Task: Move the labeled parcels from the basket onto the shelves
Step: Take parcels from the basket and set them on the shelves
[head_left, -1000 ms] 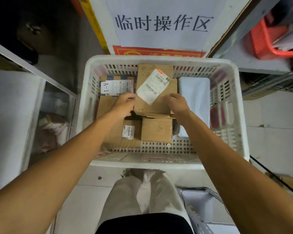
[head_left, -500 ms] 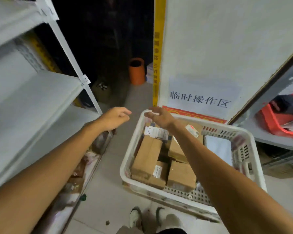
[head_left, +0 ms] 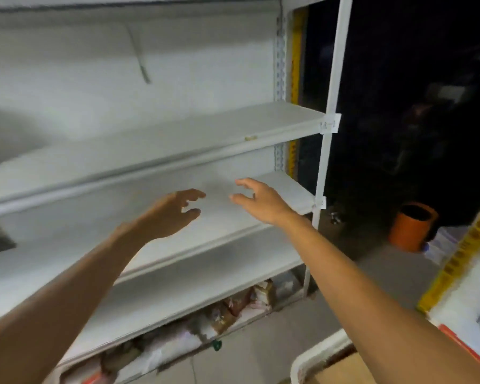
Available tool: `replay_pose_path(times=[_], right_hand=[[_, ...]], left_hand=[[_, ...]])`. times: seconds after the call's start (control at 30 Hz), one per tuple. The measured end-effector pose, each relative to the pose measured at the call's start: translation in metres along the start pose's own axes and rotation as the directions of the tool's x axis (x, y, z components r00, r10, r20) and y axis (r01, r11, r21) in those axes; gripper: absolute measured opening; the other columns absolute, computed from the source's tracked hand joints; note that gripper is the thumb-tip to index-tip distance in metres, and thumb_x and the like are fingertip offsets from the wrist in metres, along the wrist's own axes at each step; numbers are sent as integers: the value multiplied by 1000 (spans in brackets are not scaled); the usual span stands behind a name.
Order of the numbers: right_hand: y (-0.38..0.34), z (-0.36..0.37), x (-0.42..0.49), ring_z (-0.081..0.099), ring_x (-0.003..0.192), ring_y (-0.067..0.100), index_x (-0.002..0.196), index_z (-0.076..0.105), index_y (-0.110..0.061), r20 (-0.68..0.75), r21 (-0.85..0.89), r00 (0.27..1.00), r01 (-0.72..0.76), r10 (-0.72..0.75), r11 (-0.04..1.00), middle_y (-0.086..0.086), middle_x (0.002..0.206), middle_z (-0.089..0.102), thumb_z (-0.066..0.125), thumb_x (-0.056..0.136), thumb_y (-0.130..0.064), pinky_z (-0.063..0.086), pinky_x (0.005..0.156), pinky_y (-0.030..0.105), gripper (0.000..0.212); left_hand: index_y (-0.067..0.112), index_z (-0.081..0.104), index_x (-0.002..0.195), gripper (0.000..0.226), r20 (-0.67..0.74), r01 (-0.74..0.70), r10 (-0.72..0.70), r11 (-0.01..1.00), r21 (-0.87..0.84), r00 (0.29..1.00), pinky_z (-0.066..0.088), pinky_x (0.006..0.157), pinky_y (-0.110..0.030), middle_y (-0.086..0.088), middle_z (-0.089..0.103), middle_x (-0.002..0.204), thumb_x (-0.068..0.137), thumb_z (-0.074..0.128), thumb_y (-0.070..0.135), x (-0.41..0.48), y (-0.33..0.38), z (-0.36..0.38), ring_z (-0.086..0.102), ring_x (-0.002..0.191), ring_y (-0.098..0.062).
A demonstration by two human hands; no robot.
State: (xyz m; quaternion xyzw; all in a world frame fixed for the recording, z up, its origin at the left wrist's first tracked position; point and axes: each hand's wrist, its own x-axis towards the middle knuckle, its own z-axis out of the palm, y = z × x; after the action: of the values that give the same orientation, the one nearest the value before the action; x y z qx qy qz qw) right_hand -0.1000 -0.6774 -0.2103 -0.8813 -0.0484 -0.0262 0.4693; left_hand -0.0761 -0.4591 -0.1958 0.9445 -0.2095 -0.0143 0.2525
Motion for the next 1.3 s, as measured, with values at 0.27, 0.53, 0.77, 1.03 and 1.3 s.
replay_pose_path(times=[0.27, 0.53, 0.77, 1.03, 1.3], right_hand=[[-118, 90, 58, 41, 136, 21, 139, 49, -20, 119, -21, 948, 301, -296, 954, 3, 147, 45, 61, 92, -36, 35, 104, 26, 51], [-223, 201, 97, 31, 142, 19, 148, 35, -17, 350, 44, 854, 394, -384, 918, 5, 155, 32, 61, 92, -39, 25, 110, 25, 66], [-296, 280, 139, 33, 141, 23, 150, 31, -20, 425, 30, 822, 407, -380, 913, 6, 156, 30, 58, 93, -42, 28, 110, 31, 67], [-340, 353, 214, 31, 142, 22, 147, 35, -27, 401, 54, 814, 436, -419, 898, 4, 155, 31, 59, 91, -45, 29, 112, 37, 64], [-354, 428, 320, 34, 140, 21, 148, 34, -28, 451, 99, 791, 417, -415, 903, 2, 155, 32, 59, 91, -44, 32, 105, 32, 64]], left_hand=[[23, 47, 136, 42, -228, 314, -284, 943, 108, 931, 38, 97, -29, -4, 50, 138, 95, 57, 24, -82, -83, -131, 50, 125, -24], [22, 49, 135, 42, -371, 529, -461, 843, 103, 806, 41, 100, -31, -11, 52, 137, 94, 58, 23, -148, -171, -217, 54, 119, -28], [22, 47, 136, 41, -411, 561, -504, 827, 24, 760, 47, 96, -31, -10, 50, 140, 96, 56, 25, -171, -244, -276, 55, 119, -26], [22, 48, 137, 43, -493, 550, -495, 834, -39, 716, 37, 98, -25, -3, 51, 140, 95, 56, 21, -166, -330, -318, 49, 125, -22], [21, 41, 141, 49, -523, 560, -545, 815, -148, 655, 37, 90, -25, -8, 53, 136, 95, 58, 19, -113, -419, -342, 52, 114, -20]])
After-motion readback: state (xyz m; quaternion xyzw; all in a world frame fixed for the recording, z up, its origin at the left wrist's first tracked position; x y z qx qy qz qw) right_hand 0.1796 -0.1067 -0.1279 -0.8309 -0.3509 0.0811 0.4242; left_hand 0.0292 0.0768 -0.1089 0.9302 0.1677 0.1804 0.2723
